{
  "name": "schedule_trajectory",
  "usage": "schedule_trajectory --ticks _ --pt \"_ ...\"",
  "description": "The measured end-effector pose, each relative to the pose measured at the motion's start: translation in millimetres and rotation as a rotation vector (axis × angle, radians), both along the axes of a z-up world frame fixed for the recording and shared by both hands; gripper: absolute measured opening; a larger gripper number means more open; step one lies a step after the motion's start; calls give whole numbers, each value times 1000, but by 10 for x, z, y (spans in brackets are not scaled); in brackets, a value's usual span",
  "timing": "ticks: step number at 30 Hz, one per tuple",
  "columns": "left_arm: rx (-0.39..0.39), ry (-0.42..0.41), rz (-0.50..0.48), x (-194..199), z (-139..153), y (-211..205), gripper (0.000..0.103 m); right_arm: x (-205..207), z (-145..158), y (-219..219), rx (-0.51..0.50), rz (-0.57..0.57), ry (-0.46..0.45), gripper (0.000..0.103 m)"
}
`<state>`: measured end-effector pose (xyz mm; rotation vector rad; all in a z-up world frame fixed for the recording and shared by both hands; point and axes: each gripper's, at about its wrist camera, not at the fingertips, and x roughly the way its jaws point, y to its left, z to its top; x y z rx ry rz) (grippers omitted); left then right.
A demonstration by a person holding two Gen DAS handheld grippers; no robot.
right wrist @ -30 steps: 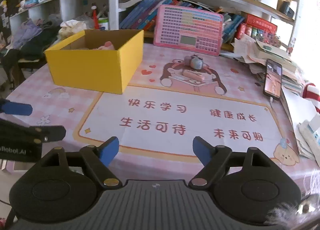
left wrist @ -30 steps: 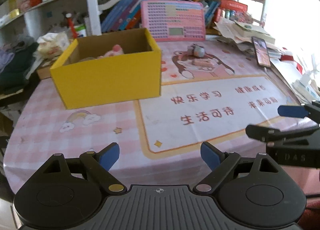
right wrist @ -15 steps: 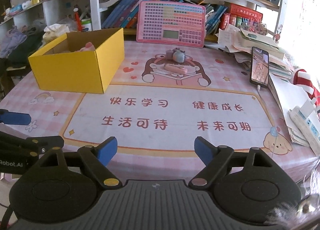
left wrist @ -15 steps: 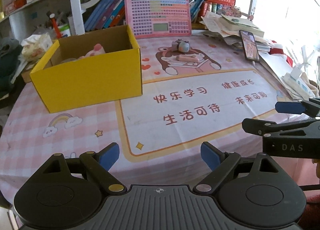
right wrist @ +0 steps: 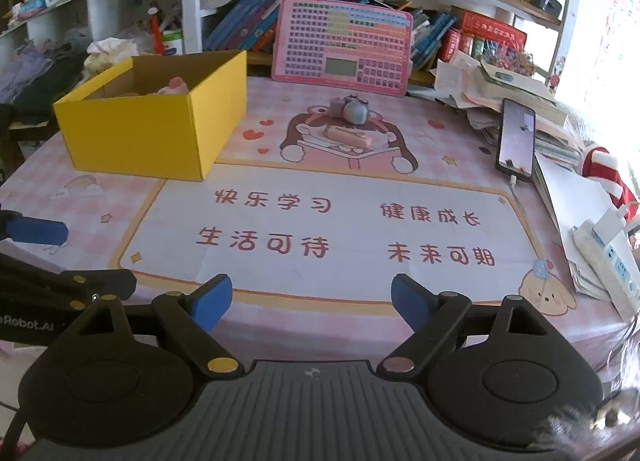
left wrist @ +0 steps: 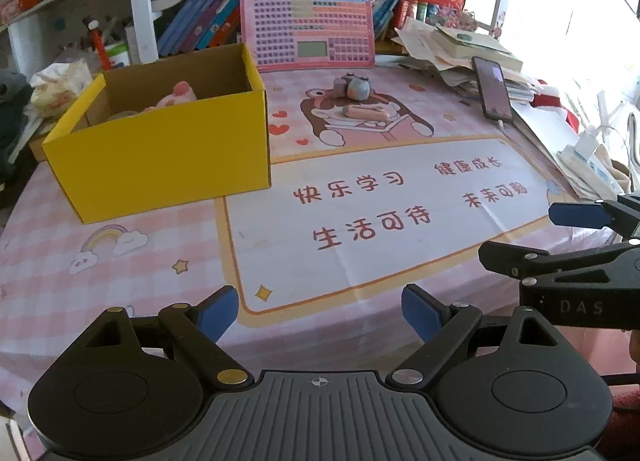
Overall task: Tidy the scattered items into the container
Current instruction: 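Move both tools toward the pink stapler and grey toy car on the mat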
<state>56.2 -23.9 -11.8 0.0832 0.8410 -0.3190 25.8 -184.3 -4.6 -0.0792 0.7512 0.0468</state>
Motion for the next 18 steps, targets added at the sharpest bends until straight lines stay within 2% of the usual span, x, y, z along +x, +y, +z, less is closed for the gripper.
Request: schedule_trajectory --ticks 18 --pt "35 2 -14 361 -32 -259 91 485 -90 -232 21 6 44 87"
